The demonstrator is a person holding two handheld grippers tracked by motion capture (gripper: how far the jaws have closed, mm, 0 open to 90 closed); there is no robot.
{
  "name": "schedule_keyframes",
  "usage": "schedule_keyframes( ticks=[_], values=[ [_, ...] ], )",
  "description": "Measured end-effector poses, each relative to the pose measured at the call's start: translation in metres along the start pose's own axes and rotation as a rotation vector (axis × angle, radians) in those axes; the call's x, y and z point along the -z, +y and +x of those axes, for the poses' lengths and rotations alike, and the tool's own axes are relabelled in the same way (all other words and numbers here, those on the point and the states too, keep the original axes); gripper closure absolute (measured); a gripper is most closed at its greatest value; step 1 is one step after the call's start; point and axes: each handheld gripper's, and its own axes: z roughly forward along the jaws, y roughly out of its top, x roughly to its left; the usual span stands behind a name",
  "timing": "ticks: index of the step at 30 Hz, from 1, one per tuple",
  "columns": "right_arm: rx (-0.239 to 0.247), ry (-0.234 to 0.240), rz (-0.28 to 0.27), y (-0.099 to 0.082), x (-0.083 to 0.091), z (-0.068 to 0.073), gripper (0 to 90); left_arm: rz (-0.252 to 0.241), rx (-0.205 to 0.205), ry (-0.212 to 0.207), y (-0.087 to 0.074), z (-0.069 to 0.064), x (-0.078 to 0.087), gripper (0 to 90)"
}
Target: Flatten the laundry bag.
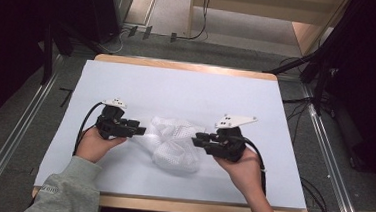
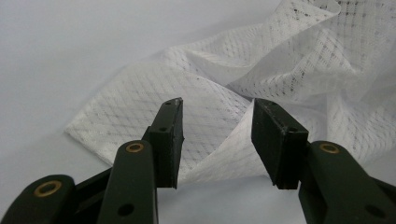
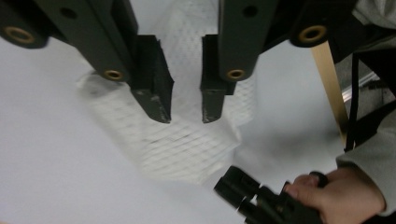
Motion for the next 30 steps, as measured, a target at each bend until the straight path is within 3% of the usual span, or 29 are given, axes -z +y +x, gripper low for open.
schedule_keyframes(
  ticks=[3,4,5,6,10,14,15,16,20,22,25,30],
  values=[
    [-0.011,-0.023,-0.013,0.004,0.006,-0.009,85.3,-0.001,-0.001,0.002,0.0,0.0,0.0,53.7],
    [-0.02,-0.058,-0.017,0.006,0.008,-0.022,90.0,-0.004,0.004,0.003,-0.001,0.001,0.0,53.6],
    [-0.02,-0.058,-0.017,0.006,0.008,-0.022,90.0,-0.004,0.004,0.003,-0.001,0.001,0.0,53.6],
    [-0.042,-0.07,-0.015,0.007,0.004,-0.036,90.0,-0.004,0.007,0.006,-0.002,0.002,0.001,53.6],
    [-0.094,-0.053,0.003,0.008,-0.016,-0.059,90.0,-0.007,0.009,0.011,-0.004,0.003,0.003,53.5],
    [-0.086,-0.024,0.054,0.007,-0.042,-0.066,90.0,-0.01,0.016,0.024,-0.007,0.005,0.005,52.8],
    [-0.086,-0.024,0.054,0.007,-0.042,-0.066,90.0,-0.01,0.016,0.024,-0.007,0.005,0.005,52.4],
    [-0.09,0.013,0.075,0.006,-0.052,-0.065,90.0,-0.015,0.025,0.031,-0.009,0.008,0.007,51.9],
    [-0.065,0.044,0.084,0.005,-0.054,-0.056,90.0,-0.013,0.031,0.05,-0.012,0.013,0.01,49.9],
    [-0.035,0.08,0.095,0.0,-0.052,-0.042,90.0,-0.011,0.041,0.063,-0.014,0.018,0.012,48.3],
    [-0.02,0.099,0.112,-0.006,-0.051,-0.031,89.7,-0.017,0.061,0.079,-0.015,0.025,0.012,46.4],
    [-0.007,0.123,0.128,-0.013,-0.053,-0.015,88.9,-0.003,0.059,0.108,-0.015,0.033,0.009,44.1]
  ],
)
